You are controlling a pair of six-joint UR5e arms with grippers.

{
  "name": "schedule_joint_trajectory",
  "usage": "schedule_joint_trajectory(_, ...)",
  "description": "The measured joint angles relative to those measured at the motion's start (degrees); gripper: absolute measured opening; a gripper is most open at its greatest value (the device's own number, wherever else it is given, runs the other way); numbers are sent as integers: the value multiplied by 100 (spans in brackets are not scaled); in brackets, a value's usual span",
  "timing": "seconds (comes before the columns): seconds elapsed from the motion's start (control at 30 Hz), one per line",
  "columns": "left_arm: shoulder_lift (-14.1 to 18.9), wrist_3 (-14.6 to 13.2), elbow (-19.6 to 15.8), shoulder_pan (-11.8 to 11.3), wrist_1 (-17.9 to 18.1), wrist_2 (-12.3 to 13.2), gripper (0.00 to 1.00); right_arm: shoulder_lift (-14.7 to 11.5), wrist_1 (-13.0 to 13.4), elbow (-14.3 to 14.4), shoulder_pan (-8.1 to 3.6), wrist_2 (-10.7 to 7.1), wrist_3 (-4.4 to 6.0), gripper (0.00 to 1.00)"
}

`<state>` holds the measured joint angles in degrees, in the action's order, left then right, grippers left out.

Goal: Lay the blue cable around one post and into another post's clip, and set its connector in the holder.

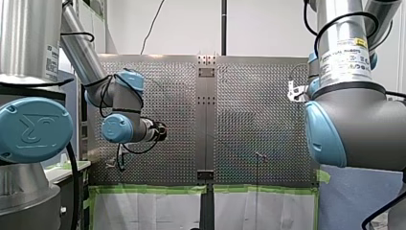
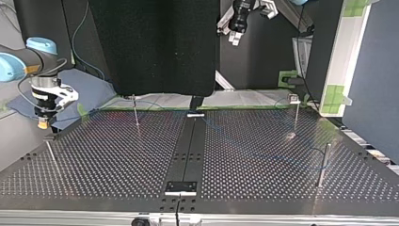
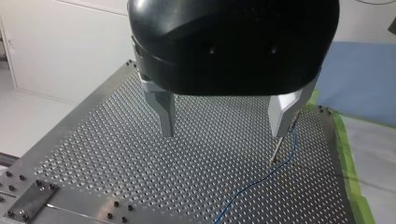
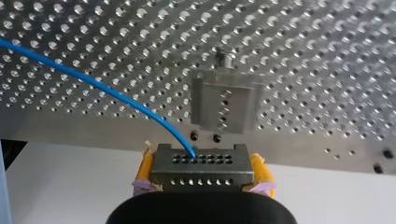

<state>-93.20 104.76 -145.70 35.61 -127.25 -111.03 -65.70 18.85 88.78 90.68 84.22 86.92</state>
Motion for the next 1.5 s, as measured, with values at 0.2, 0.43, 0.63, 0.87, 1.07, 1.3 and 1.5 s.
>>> schedule_joint_trajectory(0.2, -1, -1, 0, -23, -106, -97, 100, 316, 144, -169, -97, -320, -2, 2)
schedule_joint_trajectory(0.43, -2, 0, 1, -61, -163, -114, 100, 446, 336, -196, -186, -659, 147, 2)
schedule_joint_trajectory(0.63, -3, 0, 0, -85, -200, -115, 100, 451, 399, -198, -253, -946, 160, 2)
schedule_joint_trajectory(0.87, -2, -7, 0, -94, -213, -116, 100, 340, 211, -196, -354, -1252, 63, 2)
schedule_joint_trajectory(1.07, -2, -8, -1, -96, -214, -116, 100, 163, 12, -170, -419, -1522, -17, 2)
schedule_joint_trajectory(1.3, -3, -9, -3, -96, -214, -116, 100, 136, 91, -128, -486, -1880, 125, 2)
schedule_joint_trajectory(1.5, -4, -9, -4, -95, -214, -116, 100, 153, 252, -121, -543, -2199, 222, 2)
